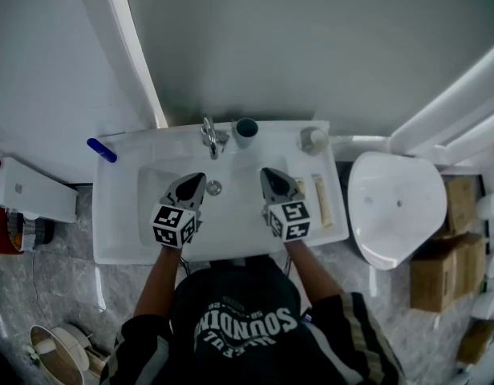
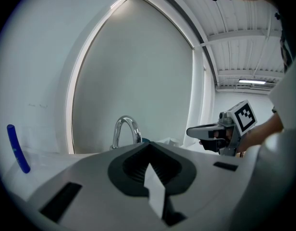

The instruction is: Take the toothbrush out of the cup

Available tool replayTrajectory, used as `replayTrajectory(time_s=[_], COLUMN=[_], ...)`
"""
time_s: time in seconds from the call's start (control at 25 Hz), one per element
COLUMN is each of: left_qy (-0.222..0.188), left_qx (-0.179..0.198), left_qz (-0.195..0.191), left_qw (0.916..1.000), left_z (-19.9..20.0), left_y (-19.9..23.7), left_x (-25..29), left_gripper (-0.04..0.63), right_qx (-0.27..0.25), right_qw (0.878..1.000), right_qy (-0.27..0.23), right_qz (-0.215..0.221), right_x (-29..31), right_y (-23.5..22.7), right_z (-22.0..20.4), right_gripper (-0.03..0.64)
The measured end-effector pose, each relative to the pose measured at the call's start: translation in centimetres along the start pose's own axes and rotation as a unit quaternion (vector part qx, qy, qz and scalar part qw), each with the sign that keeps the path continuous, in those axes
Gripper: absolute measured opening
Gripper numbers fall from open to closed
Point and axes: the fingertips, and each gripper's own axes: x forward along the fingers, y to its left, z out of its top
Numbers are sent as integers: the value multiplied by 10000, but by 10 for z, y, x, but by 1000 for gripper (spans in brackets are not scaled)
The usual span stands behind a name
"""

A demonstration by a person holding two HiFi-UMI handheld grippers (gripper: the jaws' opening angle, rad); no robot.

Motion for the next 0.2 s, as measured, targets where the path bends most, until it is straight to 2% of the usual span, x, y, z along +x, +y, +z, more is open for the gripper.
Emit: replayTrajectory(time_s=[0.2], left_qy=[-6], left_qx=[9], left_qz=[-30], left_qw=[10000], left_z=[0], left_y=[-2], left_x=[1], left_gripper=[-2], right_qx=[-26], right_qw=[10000], right_qy=[5], right_qz=[-6], right_x=[-1], right_y=[-1], right_z=[1], right_gripper=[-2])
